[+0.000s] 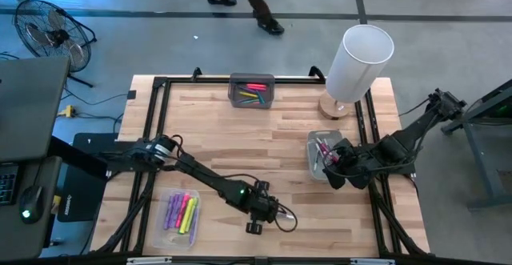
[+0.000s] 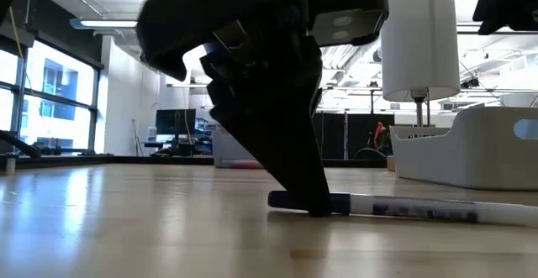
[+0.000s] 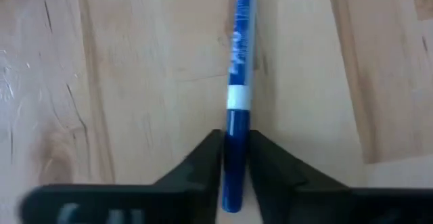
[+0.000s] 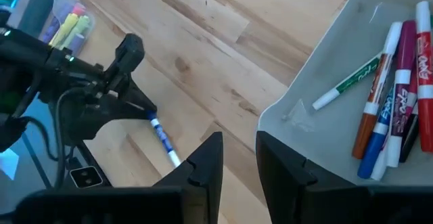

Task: Pick & Place Markers
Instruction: Put the blue marker pen into the gray bin

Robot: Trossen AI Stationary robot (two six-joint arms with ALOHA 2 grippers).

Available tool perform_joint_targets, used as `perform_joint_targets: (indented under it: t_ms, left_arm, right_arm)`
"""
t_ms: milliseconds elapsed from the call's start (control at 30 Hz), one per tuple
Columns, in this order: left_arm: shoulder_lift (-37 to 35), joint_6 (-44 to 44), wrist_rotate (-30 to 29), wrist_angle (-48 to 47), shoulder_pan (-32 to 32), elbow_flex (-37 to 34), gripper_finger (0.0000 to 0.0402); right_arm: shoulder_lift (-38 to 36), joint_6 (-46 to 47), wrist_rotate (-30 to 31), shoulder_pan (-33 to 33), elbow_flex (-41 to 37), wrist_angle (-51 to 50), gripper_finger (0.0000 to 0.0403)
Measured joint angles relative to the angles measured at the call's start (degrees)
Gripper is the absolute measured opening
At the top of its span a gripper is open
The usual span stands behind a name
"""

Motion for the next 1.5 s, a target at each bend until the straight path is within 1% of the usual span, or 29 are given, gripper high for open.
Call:
perform_joint_targets:
  t_ms: [100, 133, 233, 300, 400, 533, 667, 733, 867, 900, 967, 1033, 1133, 1233, 1300, 1367, 1433, 1467, 1500]
  left_arm:
    - [-0.02, 0.77, 3.17, -0.37, 1.57, -0.02, 0.0025]
    - [-0.02, 0.89, 4.69, -0.52, 2.07, -0.04, 0.0022]
    - [-0.27, 1.40, 9.27, -1.59, 3.86, -0.04, 0.0026]
    - [-1.05, 1.60, 10.88, -3.08, 4.81, -0.08, 0.0034]
    - [-2.15, 1.48, 12.88, -5.79, 6.81, -0.31, 0.0033]
    - [-5.16, 2.34, 12.96, -11.96, 9.99, -0.70, 0.0023]
    - [-8.36, 4.01, 13.99, -15.65, 13.83, -0.61, 0.0026]
    - [-10.43, 4.43, 15.19, -16.10, 15.77, -0.57, 0.0028]
    - [-13.44, 4.38, 19.41, -15.21, 20.23, -0.50, 0.0030]
    - [-13.93, 4.18, 20.54, -13.71, 21.36, -0.41, 0.0030]
    - [-14.11, 2.14, 21.83, -11.14, 23.33, 1.05, 0.0030]
    - [-13.92, -0.50, 22.26, -11.97, 24.96, 3.25, 0.0031]
    - [-13.76, -2.36, 24.94, -9.05, 26.64, 7.12, 0.0031]
    - [-10.61, -4.77, 26.84, -5.67, 27.66, 11.19, 0.0031]
    - [-9.09, -5.77, 26.80, -9.06, 27.92, 13.65, 0.0031]
    - [-6.45, -7.82, 25.83, -5.77, 28.05, 17.50, 0.0031]
    - [-4.98, -9.48, 26.34, -9.92, 28.20, 19.65, 0.0031]
    - [-3.80, -9.94, 27.29, -10.32, 28.11, 20.73, 0.0031]
    - [-2.14, -10.80, 27.71, -8.77, 28.11, 22.01, 0.0031]
  right_arm:
    - [0.00, 1.22, 0.02, 0.48, 0.00, 0.04, 0.0078]
    - [0.00, 1.79, 0.02, 0.63, 0.00, 0.13, 0.0078]
    - [-0.02, 3.07, -0.07, 1.18, 0.00, 0.51, 0.0078]
    - [-0.02, 4.39, -0.21, 1.61, 0.00, 0.73, 0.0078]
    - [-0.02, 5.98, -0.27, 2.36, 0.00, 0.67, 0.0078]
    - [-0.23, 7.92, -0.65, 3.51, 0.00, 0.65, 0.0078]
    - [-0.35, 9.59, -0.85, 4.88, 0.00, 0.63, 0.0078]
    - [-0.35, 9.92, -1.20, 5.46, 0.00, 0.65, 0.0078]
    - [-0.35, 10.06, -0.96, 6.18, 0.00, 1.42, 0.0078]
    - [-0.35, 10.05, -0.55, 6.15, 0.00, 1.95, 0.0078]
    - [-0.35, 10.01, 0.23, 6.15, 0.00, 2.93, 0.0078]
    - [-0.35, 9.99, 0.42, 6.06, 0.00, 3.31, 0.0078]
    - [-0.33, 9.99, 0.61, 5.98, 0.00, 3.62, 0.0078]
    - [-0.33, 9.94, 1.12, 5.98, 0.00, 3.83, 0.0078]
    - [-0.33, 9.90, 1.52, 5.98, 0.00, 4.11, 0.0078]
    - [-0.33, 9.88, 2.06, 5.96, 0.00, 4.13, 0.0078]
    - [-0.33, 9.88, 2.62, 5.98, 0.00, 4.48, 0.0078]
    - [-0.33, 9.88, 2.82, 5.98, 0.00, 4.71, 0.0078]
    - [-0.33, 9.88, 2.89, 5.98, 0.00, 4.85, 0.0078]
